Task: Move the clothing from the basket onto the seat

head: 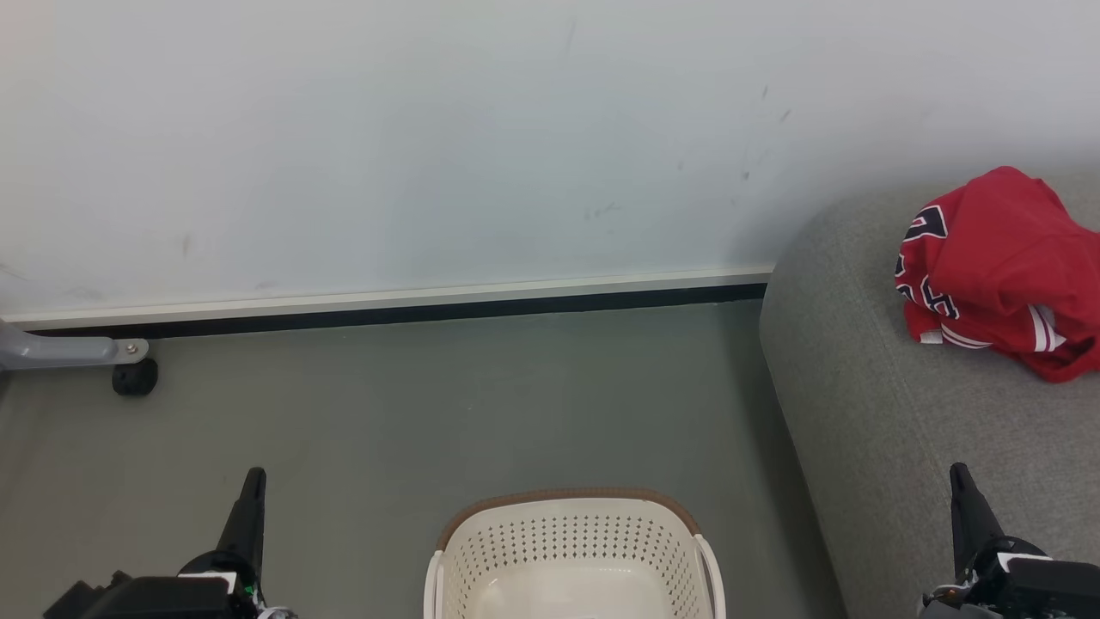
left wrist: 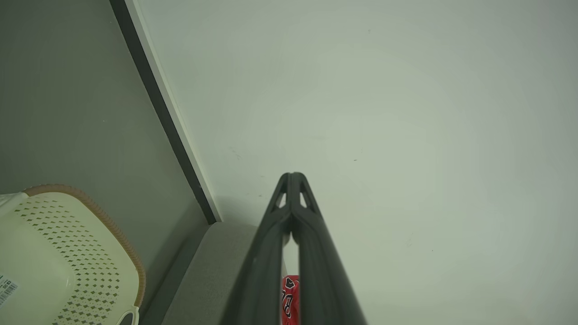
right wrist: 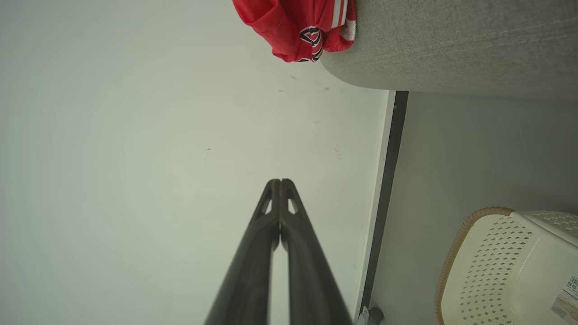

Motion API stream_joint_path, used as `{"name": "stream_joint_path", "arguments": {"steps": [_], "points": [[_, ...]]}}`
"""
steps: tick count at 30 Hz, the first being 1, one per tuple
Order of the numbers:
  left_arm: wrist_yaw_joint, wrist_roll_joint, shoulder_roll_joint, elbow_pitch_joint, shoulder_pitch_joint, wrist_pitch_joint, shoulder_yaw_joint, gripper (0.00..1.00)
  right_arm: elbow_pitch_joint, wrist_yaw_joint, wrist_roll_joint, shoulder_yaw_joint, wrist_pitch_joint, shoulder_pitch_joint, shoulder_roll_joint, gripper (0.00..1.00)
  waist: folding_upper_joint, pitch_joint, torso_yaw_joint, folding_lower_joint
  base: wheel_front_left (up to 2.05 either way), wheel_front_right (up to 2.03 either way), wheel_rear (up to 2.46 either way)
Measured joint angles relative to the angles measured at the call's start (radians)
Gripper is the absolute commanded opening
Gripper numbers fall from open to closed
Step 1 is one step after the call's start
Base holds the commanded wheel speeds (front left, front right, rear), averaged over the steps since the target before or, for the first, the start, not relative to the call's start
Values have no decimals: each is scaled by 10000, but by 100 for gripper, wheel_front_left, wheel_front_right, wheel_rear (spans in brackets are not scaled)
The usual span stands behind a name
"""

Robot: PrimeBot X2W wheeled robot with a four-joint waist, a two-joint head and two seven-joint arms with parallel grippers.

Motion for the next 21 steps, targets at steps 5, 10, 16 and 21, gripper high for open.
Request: {"name": "stream_joint_path", "arguments": {"steps": [5, 10, 16, 21], "points": [[0, 0, -2, 2, 0, 0, 0, 0, 0, 0, 0, 0, 0, 0, 0, 0, 0, 0, 0, 0, 0, 0, 0], [0, 0, -2, 4, 0, 0, 0, 0, 0, 0, 0, 0, 0, 0, 0, 0, 0, 0, 0, 0, 0, 0, 0], [0, 0, -2, 6, 0, 0, 0, 0, 0, 0, 0, 0, 0, 0, 0, 0, 0, 0, 0, 0, 0, 0, 0], [0, 0, -2, 8, 0, 0, -2, 0, 0, 0, 0, 2, 0, 0, 0, 0, 0, -1, 0, 0, 0, 0, 0]]}}
